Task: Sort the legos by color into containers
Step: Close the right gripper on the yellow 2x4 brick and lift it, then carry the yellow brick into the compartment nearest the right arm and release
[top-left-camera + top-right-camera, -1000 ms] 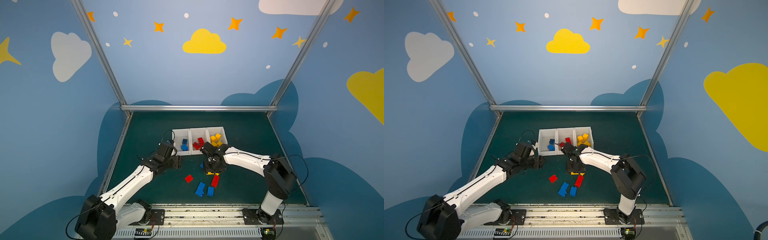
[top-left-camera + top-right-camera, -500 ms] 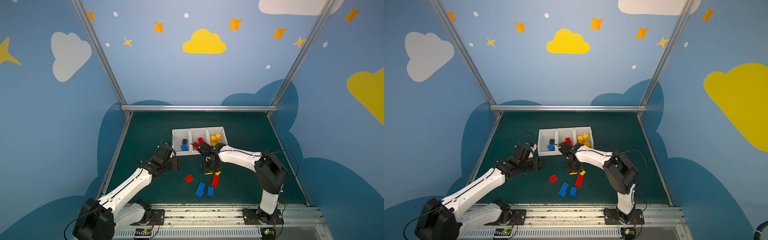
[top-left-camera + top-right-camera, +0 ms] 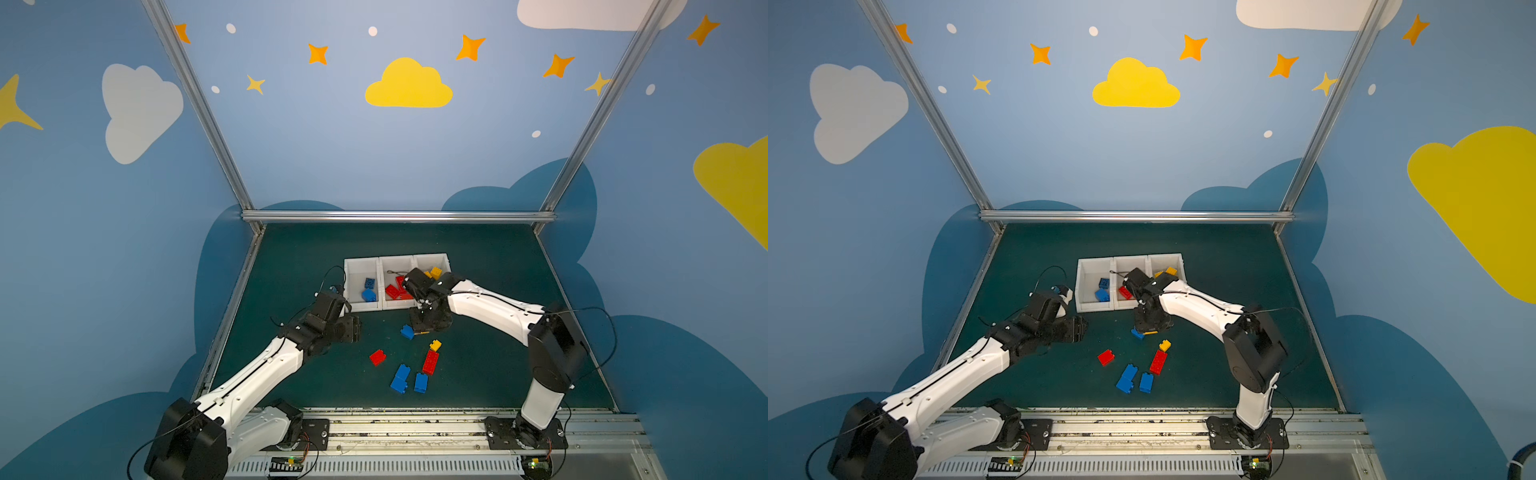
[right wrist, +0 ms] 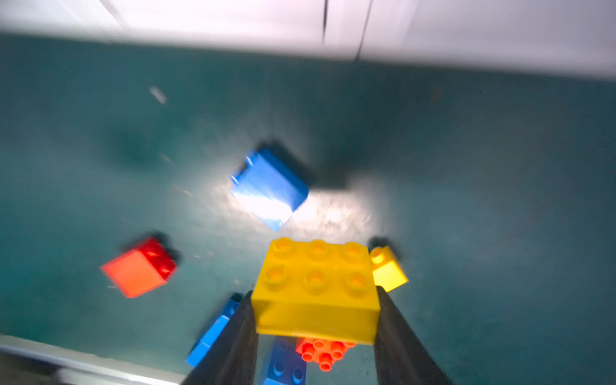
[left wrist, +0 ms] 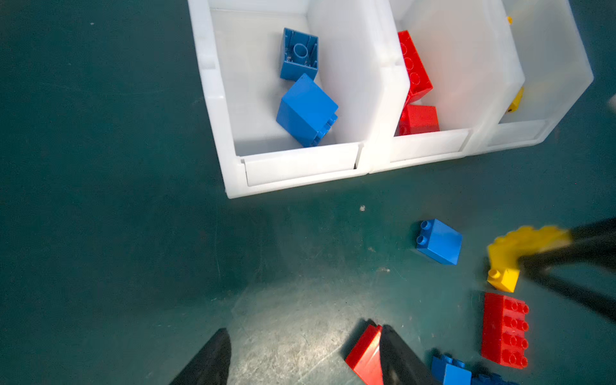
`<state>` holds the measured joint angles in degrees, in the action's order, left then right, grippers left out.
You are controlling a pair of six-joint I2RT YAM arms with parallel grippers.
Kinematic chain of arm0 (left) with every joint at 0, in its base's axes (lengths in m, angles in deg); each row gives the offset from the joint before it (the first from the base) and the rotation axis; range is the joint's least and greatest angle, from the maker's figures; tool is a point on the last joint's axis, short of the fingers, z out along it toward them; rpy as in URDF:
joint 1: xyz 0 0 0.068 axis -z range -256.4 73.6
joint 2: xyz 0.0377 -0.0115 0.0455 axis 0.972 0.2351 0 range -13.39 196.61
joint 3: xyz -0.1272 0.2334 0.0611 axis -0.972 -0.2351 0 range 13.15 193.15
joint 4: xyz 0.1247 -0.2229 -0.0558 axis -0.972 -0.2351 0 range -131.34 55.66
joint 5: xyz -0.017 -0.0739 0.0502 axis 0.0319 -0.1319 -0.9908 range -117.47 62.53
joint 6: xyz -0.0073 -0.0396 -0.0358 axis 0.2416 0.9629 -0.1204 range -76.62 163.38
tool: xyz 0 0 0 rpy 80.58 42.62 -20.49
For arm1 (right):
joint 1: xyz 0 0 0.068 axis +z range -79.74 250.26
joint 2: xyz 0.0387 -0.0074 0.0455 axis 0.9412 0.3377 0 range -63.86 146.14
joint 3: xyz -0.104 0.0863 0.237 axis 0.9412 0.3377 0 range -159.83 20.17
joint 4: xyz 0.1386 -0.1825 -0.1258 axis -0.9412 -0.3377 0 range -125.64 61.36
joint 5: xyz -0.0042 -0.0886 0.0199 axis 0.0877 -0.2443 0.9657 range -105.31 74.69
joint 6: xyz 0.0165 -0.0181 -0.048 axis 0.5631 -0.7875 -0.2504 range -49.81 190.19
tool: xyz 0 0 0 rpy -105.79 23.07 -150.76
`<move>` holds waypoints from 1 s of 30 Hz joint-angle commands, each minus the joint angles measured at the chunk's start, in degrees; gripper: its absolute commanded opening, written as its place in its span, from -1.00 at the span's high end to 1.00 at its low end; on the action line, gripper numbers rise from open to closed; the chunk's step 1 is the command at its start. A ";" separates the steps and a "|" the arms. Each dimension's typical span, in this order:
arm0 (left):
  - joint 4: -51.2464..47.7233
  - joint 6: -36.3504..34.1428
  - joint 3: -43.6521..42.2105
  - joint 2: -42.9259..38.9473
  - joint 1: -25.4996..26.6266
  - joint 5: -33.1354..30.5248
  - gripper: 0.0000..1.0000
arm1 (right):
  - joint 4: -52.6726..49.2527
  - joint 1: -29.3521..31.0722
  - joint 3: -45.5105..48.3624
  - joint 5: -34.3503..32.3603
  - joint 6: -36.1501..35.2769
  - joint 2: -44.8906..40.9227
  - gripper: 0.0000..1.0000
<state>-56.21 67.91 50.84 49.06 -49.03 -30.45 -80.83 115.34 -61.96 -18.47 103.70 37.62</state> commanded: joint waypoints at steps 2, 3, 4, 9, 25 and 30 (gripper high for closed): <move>0.17 0.67 -0.61 -1.17 -0.22 0.87 -0.41 | -3.57 -6.79 -7.31 -1.61 -7.40 0.00 0.29; 0.16 0.84 -0.68 -1.24 -0.15 1.04 -0.41 | -3.86 -8.21 -8.97 -1.17 -8.20 1.06 0.29; 0.11 0.89 -0.82 -1.46 -0.24 1.13 -0.41 | -3.93 -9.46 -10.81 -0.74 -9.12 2.33 0.29; 0.51 1.15 -1.56 -2.70 -0.17 1.48 -0.41 | -4.31 -13.95 -19.26 0.27 -12.00 9.97 0.29; 0.95 1.99 -4.95 -7.70 -0.18 1.40 -0.42 | -7.01 -16.65 -30.29 1.51 -12.43 20.23 -0.29; 0.99 2.05 -5.17 -7.83 -0.19 2.06 -0.43 | -7.48 -16.77 -29.85 1.31 -12.43 18.98 -0.32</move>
<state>-55.66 69.71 46.16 41.76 -49.03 -29.12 -86.58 98.88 -91.16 -17.16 91.33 59.25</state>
